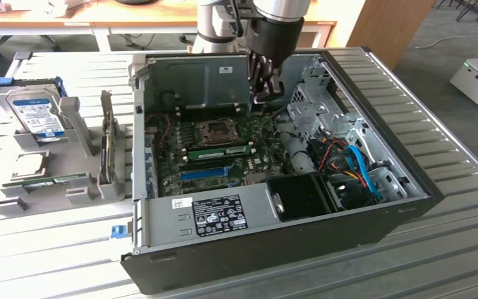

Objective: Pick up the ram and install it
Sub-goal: 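Press down the ram until it locks into place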

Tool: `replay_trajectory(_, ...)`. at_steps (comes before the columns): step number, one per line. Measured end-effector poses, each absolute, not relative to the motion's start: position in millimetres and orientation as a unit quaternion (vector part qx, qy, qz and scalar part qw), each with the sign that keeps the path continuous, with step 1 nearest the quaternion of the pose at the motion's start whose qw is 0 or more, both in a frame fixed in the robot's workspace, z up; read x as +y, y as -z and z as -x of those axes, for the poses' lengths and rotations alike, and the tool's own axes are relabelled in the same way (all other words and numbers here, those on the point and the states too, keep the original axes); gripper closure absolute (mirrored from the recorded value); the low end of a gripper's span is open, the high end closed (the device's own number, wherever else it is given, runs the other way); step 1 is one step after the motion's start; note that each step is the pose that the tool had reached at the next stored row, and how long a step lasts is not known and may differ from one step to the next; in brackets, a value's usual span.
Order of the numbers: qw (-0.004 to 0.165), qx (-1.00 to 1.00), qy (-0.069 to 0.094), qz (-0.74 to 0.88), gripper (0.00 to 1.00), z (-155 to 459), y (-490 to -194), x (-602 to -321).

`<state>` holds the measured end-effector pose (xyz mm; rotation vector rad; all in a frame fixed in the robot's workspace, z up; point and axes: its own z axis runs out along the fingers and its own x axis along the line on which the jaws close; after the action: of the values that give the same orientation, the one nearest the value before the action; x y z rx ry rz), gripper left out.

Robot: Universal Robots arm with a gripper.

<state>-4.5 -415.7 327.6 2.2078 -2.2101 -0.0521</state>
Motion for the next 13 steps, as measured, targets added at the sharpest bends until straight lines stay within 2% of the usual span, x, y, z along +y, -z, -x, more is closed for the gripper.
replay_trajectory(13,0.009,-0.707,0.017,-0.707,0.89,4.5,-306.0,-415.9)
